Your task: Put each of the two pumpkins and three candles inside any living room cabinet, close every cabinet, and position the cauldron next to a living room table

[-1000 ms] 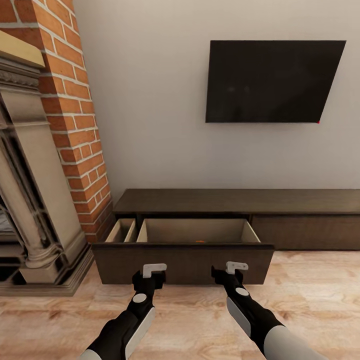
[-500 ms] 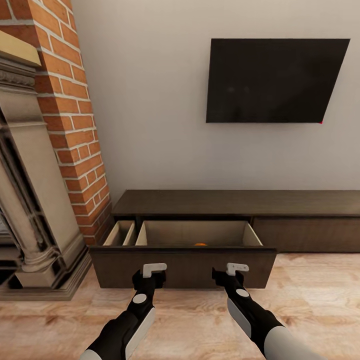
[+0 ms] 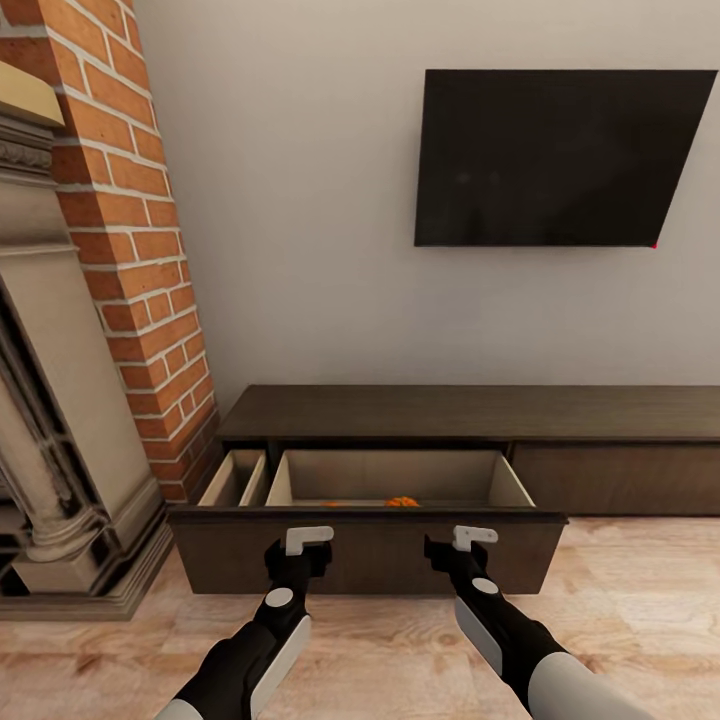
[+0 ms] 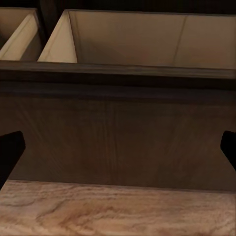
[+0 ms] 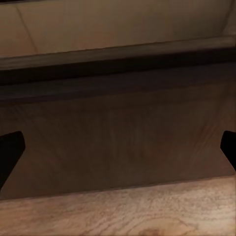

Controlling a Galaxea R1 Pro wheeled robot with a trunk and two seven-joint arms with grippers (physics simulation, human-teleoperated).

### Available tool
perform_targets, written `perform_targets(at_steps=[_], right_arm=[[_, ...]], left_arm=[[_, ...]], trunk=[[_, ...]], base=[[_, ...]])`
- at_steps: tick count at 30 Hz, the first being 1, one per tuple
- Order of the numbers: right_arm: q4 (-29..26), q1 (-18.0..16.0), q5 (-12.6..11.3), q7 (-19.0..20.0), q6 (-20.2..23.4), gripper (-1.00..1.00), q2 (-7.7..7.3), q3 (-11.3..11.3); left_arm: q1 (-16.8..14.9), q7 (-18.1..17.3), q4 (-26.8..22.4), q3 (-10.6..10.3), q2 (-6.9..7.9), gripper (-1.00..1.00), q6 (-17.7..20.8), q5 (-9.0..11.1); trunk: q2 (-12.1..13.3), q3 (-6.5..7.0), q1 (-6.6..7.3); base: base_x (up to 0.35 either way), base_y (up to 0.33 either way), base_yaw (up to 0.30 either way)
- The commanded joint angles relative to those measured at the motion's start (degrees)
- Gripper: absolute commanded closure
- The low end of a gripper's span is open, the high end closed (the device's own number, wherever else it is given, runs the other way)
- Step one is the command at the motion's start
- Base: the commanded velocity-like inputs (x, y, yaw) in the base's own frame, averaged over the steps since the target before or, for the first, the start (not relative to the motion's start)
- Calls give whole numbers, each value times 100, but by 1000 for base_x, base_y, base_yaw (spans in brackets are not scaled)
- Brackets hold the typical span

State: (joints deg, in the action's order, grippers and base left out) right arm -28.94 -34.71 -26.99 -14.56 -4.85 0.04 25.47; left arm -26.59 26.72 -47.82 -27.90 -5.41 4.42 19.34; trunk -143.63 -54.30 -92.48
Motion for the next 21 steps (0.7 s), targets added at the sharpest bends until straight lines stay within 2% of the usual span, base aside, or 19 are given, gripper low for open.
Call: perform_targets(at_steps=[1, 21], right_arm=[[3, -7, -60, -38, -33, -100, -4, 46], [3, -4, -60, -38, -33, -100, -4, 46]], left_arm=[[-5, 44, -9, -22, 4, -100, 24, 29], [-5, 44, -8, -42, 13, -100, 17, 27]], trunk=[[-3, -6, 1], [-3, -6, 1]], base=[[11, 0, 0], [21, 0, 0]])
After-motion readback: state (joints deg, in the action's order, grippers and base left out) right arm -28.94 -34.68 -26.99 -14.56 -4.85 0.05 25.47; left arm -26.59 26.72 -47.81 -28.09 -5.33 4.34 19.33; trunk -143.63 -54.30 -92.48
